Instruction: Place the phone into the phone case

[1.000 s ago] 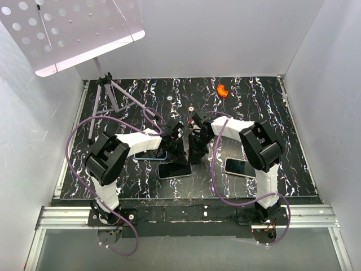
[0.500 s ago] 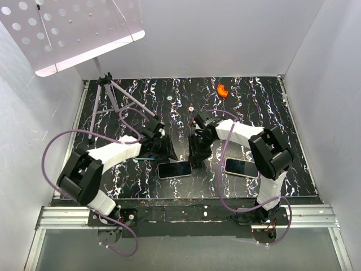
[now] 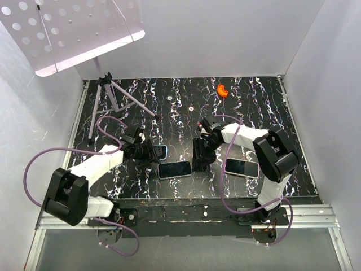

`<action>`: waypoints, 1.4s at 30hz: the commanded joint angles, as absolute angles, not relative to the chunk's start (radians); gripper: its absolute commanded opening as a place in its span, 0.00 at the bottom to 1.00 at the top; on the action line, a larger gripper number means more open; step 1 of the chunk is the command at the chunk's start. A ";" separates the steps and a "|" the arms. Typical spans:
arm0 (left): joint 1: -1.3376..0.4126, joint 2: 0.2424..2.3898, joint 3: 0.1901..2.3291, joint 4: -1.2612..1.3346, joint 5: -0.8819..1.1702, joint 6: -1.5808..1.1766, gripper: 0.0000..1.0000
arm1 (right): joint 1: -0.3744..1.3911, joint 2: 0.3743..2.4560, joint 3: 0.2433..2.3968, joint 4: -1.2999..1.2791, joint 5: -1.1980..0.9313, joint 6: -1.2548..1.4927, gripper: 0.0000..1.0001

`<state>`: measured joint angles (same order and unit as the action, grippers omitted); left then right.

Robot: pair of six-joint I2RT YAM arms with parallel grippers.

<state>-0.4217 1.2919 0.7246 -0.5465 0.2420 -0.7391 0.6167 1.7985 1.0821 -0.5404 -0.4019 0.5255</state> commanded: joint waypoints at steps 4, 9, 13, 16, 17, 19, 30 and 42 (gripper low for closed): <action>-0.420 1.377 0.713 -0.549 0.193 -0.715 0.40 | 0.618 1.841 1.078 -0.495 -0.448 0.537 0.53; -0.425 1.436 0.719 -0.520 0.193 -0.719 0.35 | 0.633 1.868 1.095 -0.515 -0.427 0.531 0.51; -0.433 1.480 0.732 -0.517 0.184 -0.716 0.29 | 0.655 1.901 1.123 -0.552 -0.377 0.520 0.50; -0.442 1.508 0.744 -0.515 0.179 -0.716 0.28 | 0.678 1.936 1.152 -0.589 -0.327 0.512 0.46; -0.448 1.514 0.745 -0.515 0.175 -0.718 0.27 | 0.689 1.943 1.163 -0.603 -0.302 0.508 0.44; -0.452 1.523 0.746 -0.514 0.169 -0.722 0.26 | 0.704 1.966 1.183 -0.630 -0.263 0.505 0.42; -0.500 1.537 0.768 -0.515 0.163 -0.753 0.24 | 0.791 2.055 1.238 -0.721 -0.112 0.497 0.30; -0.586 1.548 0.798 -0.517 0.138 -0.793 0.26 | 0.867 2.076 1.289 -0.778 0.046 0.485 0.30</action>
